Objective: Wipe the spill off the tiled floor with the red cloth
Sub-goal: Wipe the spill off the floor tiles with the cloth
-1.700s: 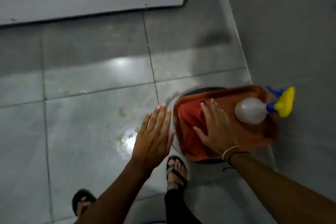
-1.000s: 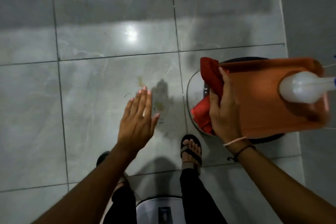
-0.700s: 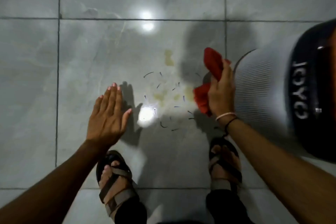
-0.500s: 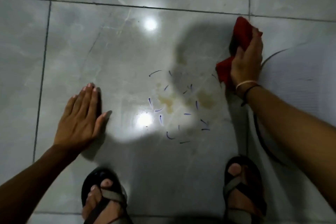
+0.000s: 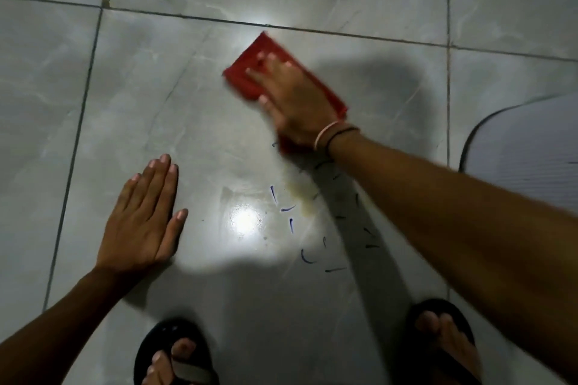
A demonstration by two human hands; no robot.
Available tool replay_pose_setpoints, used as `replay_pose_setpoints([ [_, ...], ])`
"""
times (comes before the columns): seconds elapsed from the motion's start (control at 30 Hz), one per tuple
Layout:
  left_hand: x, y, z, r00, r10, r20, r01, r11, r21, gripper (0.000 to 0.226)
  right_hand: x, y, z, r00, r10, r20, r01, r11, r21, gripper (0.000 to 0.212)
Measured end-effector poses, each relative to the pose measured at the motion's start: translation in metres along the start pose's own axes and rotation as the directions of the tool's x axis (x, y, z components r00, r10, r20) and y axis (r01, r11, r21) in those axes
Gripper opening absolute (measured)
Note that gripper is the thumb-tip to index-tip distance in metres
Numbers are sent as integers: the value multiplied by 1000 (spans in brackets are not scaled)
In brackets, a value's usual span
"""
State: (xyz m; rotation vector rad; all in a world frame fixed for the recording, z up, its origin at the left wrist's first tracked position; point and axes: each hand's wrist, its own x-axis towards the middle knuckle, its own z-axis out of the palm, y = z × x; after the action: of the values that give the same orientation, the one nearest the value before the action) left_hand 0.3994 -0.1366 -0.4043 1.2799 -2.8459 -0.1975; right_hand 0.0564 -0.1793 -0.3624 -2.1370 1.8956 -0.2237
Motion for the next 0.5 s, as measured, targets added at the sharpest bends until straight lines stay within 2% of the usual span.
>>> replay_pose_setpoints([
  [0.1, 0, -1, 0, 1000, 8, -19, -8, 1000, -7, 73, -41, -36, 18, 960, -264, 93, 269, 962, -39, 53],
  [0.17, -1, -2, 1, 1000, 17, -27, -17, 1000, -2, 73, -72, -20, 18, 936, -335, 103, 337, 942, 1, 53],
  [0.2, -1, -3, 2, 999, 23, -30, -23, 1000, 0, 73, -83, -1, 14, 944, -320, 80, 319, 947, 22, 54],
  [0.27, -1, -4, 3, 999, 30, -38, -30, 1000, 4, 72, -98, 43, 4, 985, -173, 0, 173, 985, -10, 56],
  [0.33, -1, -5, 3, 999, 30, -44, -30, 1000, 5, 72, -95, 79, -9, 988, 114, -104, -114, 994, 7, 55],
  [0.43, 0, -3, 1, 998, 31, -46, -32, 999, -10, 71, -56, 83, -13, 842, 476, -253, -446, 879, 169, 50],
  [0.5, 0, -2, 0, 998, 28, -47, -29, 1000, -12, 70, -29, 56, -8, 767, 571, -291, -533, 821, 206, 48],
])
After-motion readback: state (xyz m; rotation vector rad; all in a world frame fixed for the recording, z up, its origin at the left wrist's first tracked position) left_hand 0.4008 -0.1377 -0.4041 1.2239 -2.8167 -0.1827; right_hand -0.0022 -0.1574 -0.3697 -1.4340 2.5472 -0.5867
